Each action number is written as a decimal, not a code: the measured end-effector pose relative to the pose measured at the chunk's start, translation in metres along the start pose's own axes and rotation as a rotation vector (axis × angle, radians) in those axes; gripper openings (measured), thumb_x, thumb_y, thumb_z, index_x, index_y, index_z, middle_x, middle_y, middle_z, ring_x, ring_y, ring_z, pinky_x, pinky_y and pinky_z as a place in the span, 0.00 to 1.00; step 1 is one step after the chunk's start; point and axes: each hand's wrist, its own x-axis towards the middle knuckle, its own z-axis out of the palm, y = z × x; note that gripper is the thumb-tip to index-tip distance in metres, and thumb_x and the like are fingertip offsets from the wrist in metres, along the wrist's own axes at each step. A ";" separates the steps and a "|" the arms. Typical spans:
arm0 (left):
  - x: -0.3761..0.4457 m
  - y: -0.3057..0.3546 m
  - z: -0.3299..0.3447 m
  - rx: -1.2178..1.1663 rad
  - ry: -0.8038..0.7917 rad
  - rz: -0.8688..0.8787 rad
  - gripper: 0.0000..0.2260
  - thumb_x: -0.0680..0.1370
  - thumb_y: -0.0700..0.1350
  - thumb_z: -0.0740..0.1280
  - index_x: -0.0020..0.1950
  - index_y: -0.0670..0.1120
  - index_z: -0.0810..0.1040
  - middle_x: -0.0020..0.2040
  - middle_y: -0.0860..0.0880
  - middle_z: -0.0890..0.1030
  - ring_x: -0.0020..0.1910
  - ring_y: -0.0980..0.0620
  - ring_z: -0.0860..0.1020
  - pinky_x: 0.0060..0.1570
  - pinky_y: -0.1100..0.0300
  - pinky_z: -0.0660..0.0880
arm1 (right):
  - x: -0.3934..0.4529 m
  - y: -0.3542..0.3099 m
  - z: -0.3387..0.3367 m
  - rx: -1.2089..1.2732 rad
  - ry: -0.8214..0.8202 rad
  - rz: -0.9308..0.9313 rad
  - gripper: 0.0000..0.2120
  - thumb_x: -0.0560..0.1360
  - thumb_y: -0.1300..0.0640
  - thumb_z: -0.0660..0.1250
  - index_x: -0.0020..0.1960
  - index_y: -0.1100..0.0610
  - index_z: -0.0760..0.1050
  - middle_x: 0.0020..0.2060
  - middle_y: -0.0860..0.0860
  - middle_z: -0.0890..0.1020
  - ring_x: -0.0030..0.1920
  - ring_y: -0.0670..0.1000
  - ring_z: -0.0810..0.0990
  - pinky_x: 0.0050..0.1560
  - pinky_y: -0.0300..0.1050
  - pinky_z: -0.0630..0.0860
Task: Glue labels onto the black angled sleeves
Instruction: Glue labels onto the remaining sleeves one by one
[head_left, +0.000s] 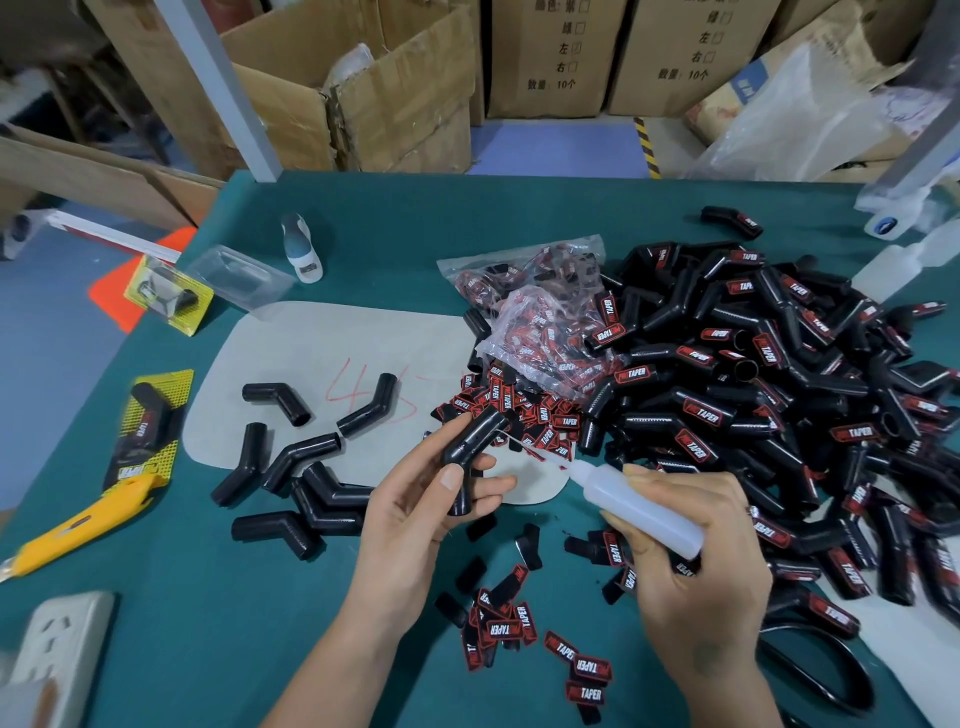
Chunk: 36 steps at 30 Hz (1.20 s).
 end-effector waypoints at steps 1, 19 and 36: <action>0.000 0.000 0.000 0.000 0.000 0.001 0.19 0.79 0.49 0.70 0.71 0.54 0.81 0.59 0.40 0.85 0.56 0.39 0.86 0.52 0.56 0.82 | 0.000 0.001 0.000 0.002 0.001 0.001 0.21 0.69 0.71 0.74 0.57 0.55 0.76 0.51 0.48 0.83 0.51 0.55 0.82 0.48 0.53 0.77; 0.000 -0.001 -0.001 0.002 0.002 0.003 0.19 0.79 0.50 0.70 0.71 0.54 0.81 0.60 0.40 0.85 0.56 0.38 0.86 0.53 0.56 0.82 | -0.002 0.004 -0.001 0.013 0.001 0.001 0.19 0.71 0.69 0.74 0.58 0.54 0.76 0.51 0.48 0.82 0.52 0.55 0.82 0.47 0.57 0.78; 0.001 -0.006 -0.002 0.052 -0.016 0.040 0.19 0.80 0.48 0.70 0.71 0.55 0.81 0.60 0.40 0.84 0.57 0.37 0.85 0.55 0.54 0.81 | -0.003 0.003 0.000 0.007 0.001 0.021 0.21 0.70 0.70 0.74 0.57 0.52 0.76 0.52 0.45 0.82 0.51 0.57 0.83 0.43 0.61 0.77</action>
